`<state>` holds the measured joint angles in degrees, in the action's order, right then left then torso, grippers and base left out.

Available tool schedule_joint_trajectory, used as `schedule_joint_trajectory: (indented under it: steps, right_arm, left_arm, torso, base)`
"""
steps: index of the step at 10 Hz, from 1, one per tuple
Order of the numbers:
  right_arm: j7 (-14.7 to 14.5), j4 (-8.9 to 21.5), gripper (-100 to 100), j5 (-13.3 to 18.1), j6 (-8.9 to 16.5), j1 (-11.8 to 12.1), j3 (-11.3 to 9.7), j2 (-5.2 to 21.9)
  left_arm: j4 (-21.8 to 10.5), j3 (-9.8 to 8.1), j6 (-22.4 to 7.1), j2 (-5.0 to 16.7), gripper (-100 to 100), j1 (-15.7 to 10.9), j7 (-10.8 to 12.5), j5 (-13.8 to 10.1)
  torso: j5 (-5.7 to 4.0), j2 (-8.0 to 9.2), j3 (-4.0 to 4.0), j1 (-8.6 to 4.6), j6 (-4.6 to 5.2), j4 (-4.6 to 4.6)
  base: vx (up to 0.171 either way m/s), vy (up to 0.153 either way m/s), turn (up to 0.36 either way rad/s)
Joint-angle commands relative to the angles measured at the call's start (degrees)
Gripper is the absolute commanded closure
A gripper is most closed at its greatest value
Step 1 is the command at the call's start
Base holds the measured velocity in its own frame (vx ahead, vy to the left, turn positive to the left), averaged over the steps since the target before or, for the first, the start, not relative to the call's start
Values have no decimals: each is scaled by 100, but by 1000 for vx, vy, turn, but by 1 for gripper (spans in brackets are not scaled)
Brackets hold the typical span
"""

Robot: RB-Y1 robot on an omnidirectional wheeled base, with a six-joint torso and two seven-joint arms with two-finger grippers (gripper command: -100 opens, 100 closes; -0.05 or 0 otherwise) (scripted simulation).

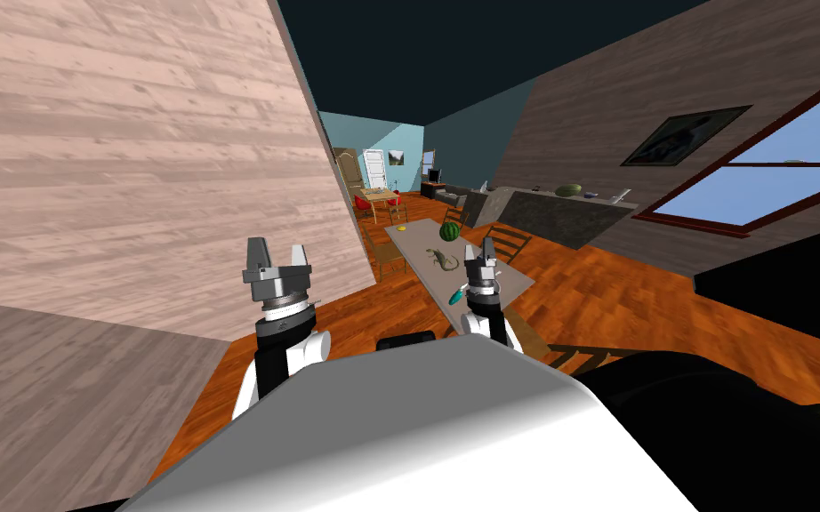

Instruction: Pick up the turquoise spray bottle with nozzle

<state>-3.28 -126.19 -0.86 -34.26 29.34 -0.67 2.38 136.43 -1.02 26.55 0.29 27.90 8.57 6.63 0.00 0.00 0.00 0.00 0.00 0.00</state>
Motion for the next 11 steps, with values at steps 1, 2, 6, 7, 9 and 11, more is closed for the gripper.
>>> schedule_joint_trajectory:
  steps: [1, 2, 6, 7, 9, 11]
  right_arm:
    - [-194, 232, -100, 127, -22, -70, 78, 134]
    - [-287, 348, -100, 187, -30, -104, 115, 177]
    - [-797, 1013, -100, 512, -66, -302, 320, 328]
    - [-953, 1214, -100, 609, -74, -364, 383, 365]
    - [-1120, 1445, -100, 712, -82, -431, 451, 402]
    - [-1482, 1851, -100, 934, -100, -574, 597, 471]
  left_arm:
    - [0, 0, 0, 0, 0, 0, 0, 0]
    - [0, 0, 0, 0, 0, 0, 0, 0]
    - [0, 0, 0, 0, 0, -1, 0, 0]
    - [0, 0, 0, 0, 0, -1, 0, 0]
    - [0, 0, 0, 0, 0, -1, 0, 0]
    - [0, 0, 0, 0, 0, 0, 0, 0]
  torso:
    - [0, 0, 0, 0, 0, 0]
    - [0, 10, 5, 1, 0, 1]
    - [1, 27, 16, 6, 0, 6]
    - [1, 27, 16, 4, 0, 6]
    - [1, 23, 14, 7, 0, 5]
    - [1, 17, 10, 4, 1, 4]
  base:
    - [-37, 9, 3]
    - [-70, 10, 0]
    - [-71, 18, -1]
    - [-66, 10, -4]
    - [-52, 23, -3]
    - [-50, 16, -5]
